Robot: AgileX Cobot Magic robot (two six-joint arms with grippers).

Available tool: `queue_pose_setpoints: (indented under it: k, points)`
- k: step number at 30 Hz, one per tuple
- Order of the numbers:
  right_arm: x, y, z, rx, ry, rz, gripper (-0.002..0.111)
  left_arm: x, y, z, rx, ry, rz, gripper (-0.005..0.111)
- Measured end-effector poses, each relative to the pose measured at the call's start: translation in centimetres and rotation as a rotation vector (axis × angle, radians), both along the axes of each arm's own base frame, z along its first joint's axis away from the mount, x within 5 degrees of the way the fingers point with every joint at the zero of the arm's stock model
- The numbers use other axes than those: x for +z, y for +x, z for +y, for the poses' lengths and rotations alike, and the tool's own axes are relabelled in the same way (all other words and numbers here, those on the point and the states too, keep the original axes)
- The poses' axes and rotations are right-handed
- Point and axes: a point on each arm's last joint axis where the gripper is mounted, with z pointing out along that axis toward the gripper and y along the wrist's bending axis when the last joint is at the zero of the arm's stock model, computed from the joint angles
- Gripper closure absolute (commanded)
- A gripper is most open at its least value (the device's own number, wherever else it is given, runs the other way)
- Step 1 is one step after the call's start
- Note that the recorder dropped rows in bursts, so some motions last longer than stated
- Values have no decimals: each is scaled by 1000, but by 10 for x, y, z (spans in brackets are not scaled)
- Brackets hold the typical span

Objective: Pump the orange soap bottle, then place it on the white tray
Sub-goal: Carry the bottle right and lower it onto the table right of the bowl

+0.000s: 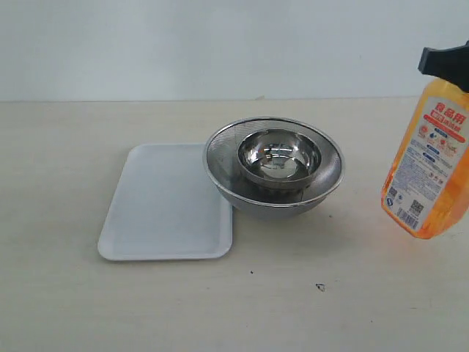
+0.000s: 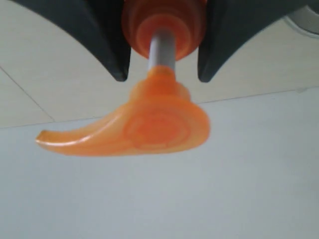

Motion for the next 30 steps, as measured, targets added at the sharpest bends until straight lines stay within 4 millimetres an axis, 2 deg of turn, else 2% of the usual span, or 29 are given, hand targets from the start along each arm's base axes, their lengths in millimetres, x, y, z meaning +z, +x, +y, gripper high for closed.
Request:
queue_pose_setpoints:
  k: [4,10,18,20,22,26,30]
  points:
    - [-16,16,6,-14,-53,-12,108,0,0,0,0,0,0,102]
    - [-36,36,21,54,-67,-31,108,0,0,0,0,0,0,102]
    - [-42,56,33,95,-173,-9,108,0,0,0,0,0,0,102]
    - [-43,56,33,100,-206,-1,102,0,0,0,0,0,0,102]
    - [-43,56,34,106,-225,-1,91,0,0,0,0,0,0,102]
    - [-43,56,34,114,-231,5,64,0,0,0,0,0,0,102]
    - [-37,58,33,97,-246,-34,54,0,0,0,0,0,0,102]
